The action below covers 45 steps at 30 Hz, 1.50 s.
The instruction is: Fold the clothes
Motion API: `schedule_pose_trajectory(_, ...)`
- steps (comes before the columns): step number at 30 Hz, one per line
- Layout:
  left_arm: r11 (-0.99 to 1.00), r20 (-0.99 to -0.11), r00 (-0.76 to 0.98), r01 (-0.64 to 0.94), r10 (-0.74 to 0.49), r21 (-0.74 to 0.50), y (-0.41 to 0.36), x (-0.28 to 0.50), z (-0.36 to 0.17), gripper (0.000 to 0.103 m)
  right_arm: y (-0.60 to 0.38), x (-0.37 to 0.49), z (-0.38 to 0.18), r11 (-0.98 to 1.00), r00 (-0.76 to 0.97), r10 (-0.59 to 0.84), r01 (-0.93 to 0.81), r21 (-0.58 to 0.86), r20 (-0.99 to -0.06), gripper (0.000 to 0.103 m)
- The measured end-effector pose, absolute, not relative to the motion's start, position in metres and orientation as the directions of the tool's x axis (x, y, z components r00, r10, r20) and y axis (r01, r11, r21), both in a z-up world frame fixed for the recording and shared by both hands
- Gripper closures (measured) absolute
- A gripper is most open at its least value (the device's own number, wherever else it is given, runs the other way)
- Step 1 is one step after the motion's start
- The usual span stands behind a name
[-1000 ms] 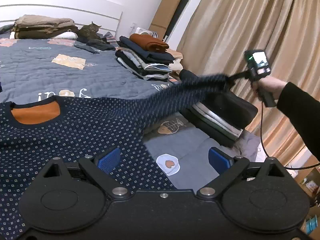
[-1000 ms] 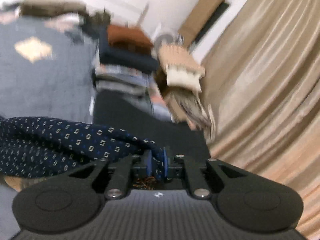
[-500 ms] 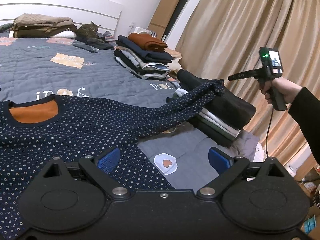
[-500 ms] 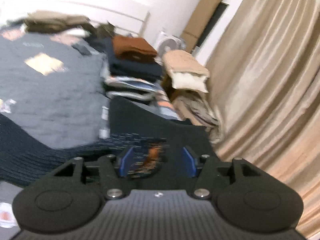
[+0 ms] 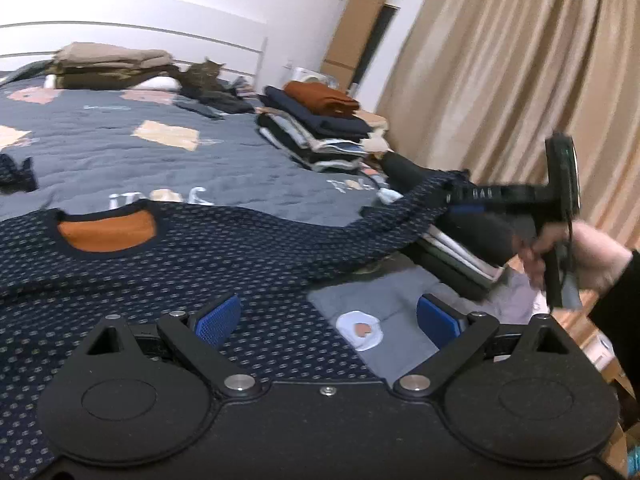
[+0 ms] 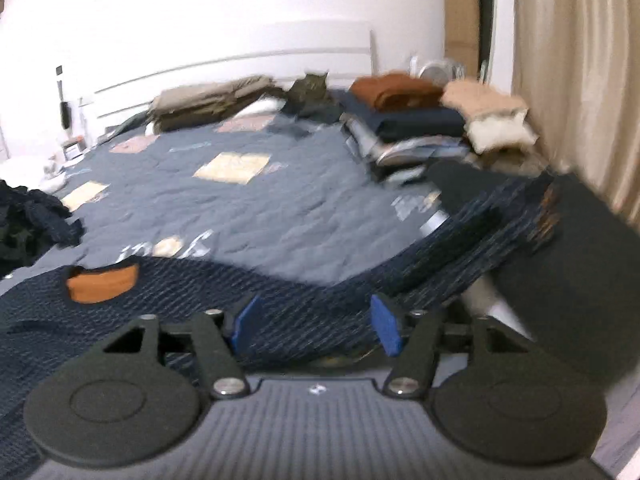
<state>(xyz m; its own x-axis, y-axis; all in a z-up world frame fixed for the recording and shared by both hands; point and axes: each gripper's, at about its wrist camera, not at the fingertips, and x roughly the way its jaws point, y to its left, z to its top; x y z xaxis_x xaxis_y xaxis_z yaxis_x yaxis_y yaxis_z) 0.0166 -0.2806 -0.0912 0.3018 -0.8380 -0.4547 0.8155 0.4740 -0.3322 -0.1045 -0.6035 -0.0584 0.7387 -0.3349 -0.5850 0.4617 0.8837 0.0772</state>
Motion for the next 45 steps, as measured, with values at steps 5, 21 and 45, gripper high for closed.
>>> schedule_pose_trajectory(5,0.541,-0.463,0.366,0.772,-0.807,-0.335,-0.255,0.031,-0.091,0.008,-0.562,-0.085,-0.076,0.901,0.767,-0.260,0.411,0.138,-0.587,0.037)
schedule_pose_trajectory(21,0.745,-0.490,0.584,0.622,-0.647,-0.243,-0.165,0.145,-0.072,0.008,-0.508,0.056,-0.087,0.982,0.785,-0.124,0.185,0.039,-0.606,0.034)
schedule_pose_trajectory(45,0.609,-0.688,0.431,0.793,-0.583,-0.019,-0.232,0.355,-0.165,0.018,-0.565,0.218,-0.172,0.997,0.736,0.027,-0.066,-0.033,-0.676,0.032)
